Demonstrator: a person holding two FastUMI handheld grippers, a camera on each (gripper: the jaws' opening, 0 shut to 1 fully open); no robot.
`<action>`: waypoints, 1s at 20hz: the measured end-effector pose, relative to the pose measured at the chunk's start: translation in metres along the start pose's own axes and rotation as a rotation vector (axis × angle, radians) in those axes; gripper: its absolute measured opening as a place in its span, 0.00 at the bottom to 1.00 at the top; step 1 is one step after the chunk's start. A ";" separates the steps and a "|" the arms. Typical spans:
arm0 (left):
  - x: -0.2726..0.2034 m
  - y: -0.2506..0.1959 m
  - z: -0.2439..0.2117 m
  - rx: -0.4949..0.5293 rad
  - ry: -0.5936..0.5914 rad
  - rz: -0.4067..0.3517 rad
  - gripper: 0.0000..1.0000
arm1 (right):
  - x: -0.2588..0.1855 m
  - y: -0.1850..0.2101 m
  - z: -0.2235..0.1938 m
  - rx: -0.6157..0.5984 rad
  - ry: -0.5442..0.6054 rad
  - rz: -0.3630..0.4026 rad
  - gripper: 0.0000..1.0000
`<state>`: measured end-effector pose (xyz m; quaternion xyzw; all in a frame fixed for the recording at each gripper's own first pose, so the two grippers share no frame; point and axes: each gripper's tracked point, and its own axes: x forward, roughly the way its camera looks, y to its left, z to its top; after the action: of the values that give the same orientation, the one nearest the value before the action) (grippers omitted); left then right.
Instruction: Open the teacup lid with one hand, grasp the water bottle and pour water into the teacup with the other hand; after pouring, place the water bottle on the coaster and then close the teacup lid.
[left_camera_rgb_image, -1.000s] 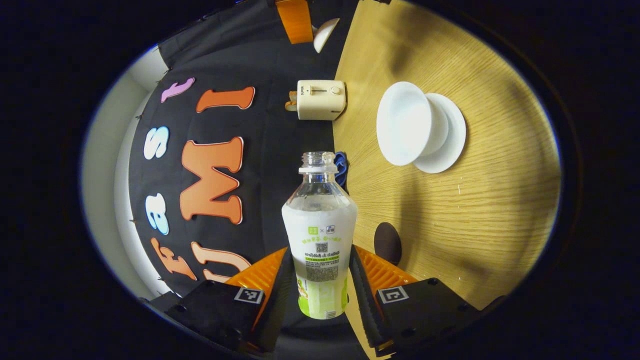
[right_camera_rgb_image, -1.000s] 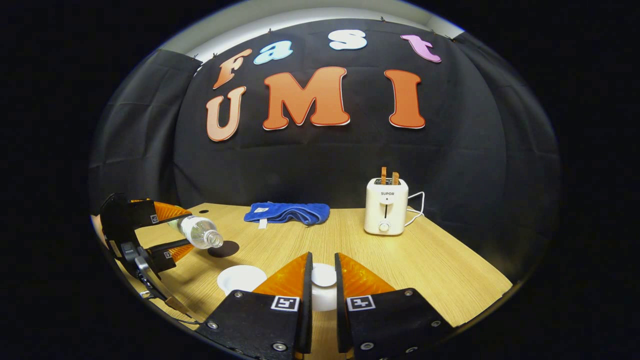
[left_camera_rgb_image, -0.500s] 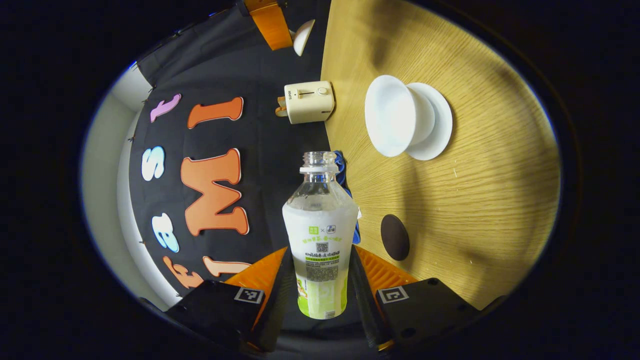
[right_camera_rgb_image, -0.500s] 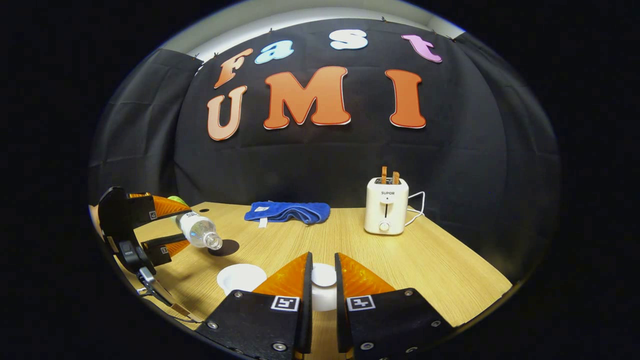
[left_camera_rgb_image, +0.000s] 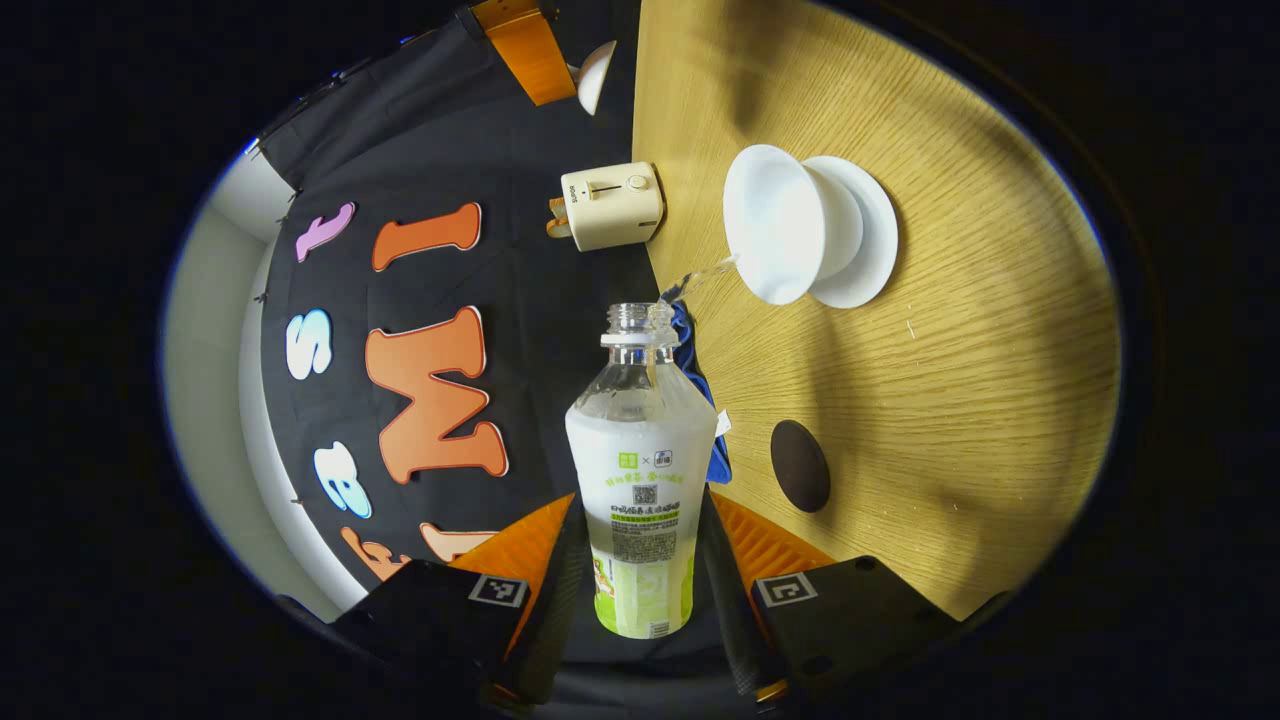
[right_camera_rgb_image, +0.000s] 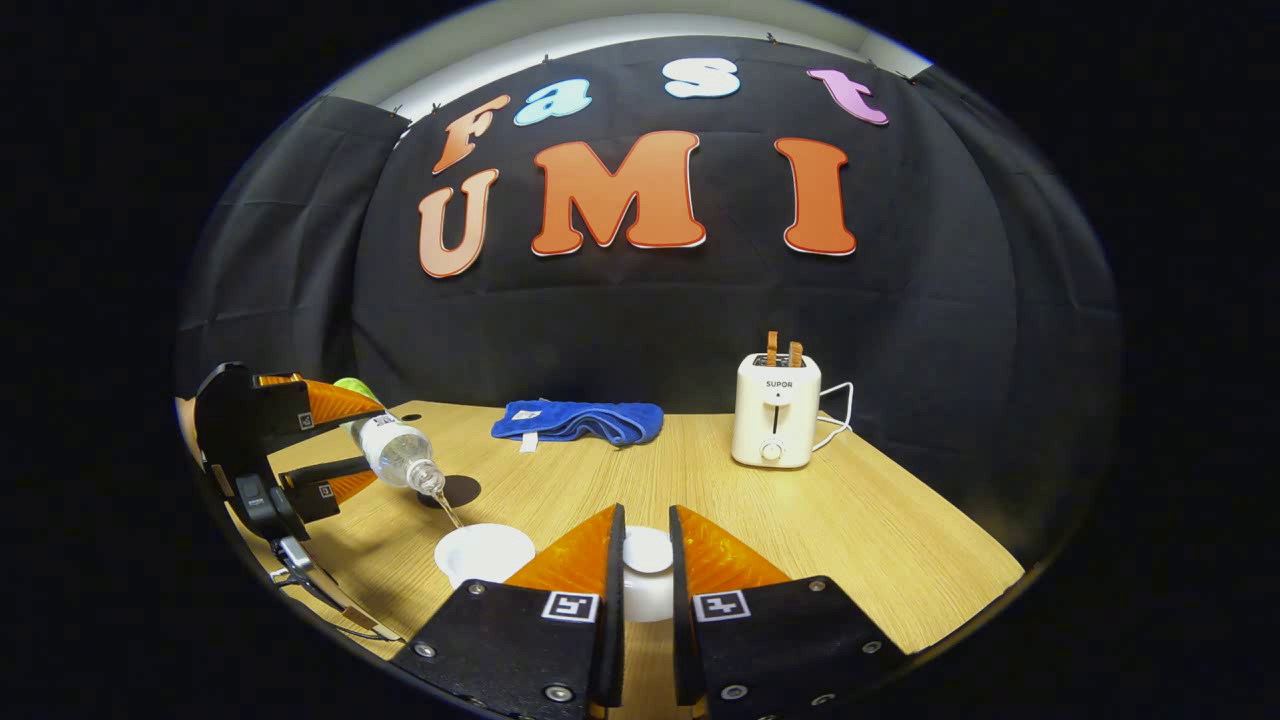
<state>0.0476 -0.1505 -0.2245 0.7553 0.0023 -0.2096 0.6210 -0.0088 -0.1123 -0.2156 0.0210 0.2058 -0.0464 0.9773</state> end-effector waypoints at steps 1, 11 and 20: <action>-0.001 0.001 0.001 0.008 -0.003 0.003 0.67 | -0.001 0.001 0.000 -0.002 -0.001 0.002 0.20; -0.001 0.004 0.001 0.064 0.003 0.022 0.70 | 0.000 0.002 0.001 -0.015 -0.006 0.005 0.20; -0.001 0.013 0.005 0.132 -0.013 0.054 0.67 | 0.000 0.003 0.000 -0.021 -0.002 0.016 0.20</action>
<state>0.0486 -0.1578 -0.2124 0.7930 -0.0356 -0.1973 0.5754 -0.0087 -0.1089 -0.2159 0.0123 0.2049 -0.0363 0.9780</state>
